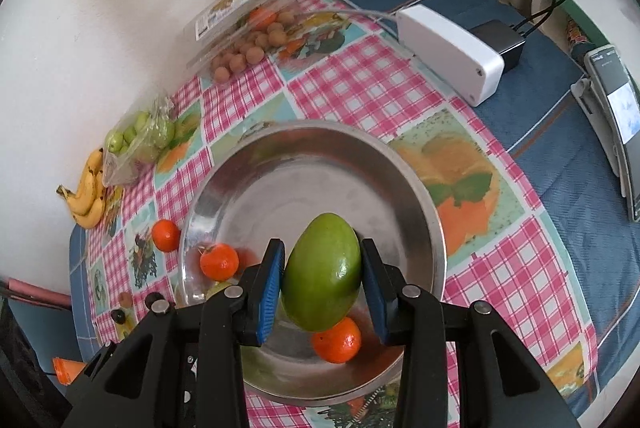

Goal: Organize fruits
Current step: 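Lift and carry the green fruit in the right gripper over the bowl while the left carries the kiwi, then open the right gripper to drop the green fruit while the left releases the kiwi into the bowl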

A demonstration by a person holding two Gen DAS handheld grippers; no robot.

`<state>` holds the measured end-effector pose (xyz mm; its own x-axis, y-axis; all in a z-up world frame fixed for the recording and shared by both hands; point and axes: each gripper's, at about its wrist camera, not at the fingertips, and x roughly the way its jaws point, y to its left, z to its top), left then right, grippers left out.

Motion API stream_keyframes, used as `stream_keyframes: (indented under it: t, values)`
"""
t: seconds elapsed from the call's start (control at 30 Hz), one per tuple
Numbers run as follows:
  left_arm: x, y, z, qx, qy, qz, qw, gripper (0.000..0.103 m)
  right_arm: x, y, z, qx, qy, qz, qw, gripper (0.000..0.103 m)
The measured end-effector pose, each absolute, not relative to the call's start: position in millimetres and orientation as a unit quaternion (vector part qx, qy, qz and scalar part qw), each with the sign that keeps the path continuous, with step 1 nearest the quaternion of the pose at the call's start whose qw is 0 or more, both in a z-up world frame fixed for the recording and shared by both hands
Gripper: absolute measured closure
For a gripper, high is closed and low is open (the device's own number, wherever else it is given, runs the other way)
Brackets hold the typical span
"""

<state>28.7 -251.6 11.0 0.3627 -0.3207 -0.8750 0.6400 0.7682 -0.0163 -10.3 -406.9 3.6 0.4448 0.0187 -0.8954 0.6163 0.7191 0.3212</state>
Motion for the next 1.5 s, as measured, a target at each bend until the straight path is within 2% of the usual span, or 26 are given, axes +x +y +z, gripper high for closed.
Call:
stream_keyframes:
  t: [0.63, 1.5]
  values:
    - [18, -274, -13, 0.195, 0.482, -0.323, 0.791, 0.075, -9, -401, -33, 0.321, 0.546, -0.192, 0.750, 0.063]
    - [16, -276, -14, 0.195, 0.488, -0.334, 0.783, 0.073, -9, -402, -28, 0.318, 0.538, -0.202, 0.754, 0.063]
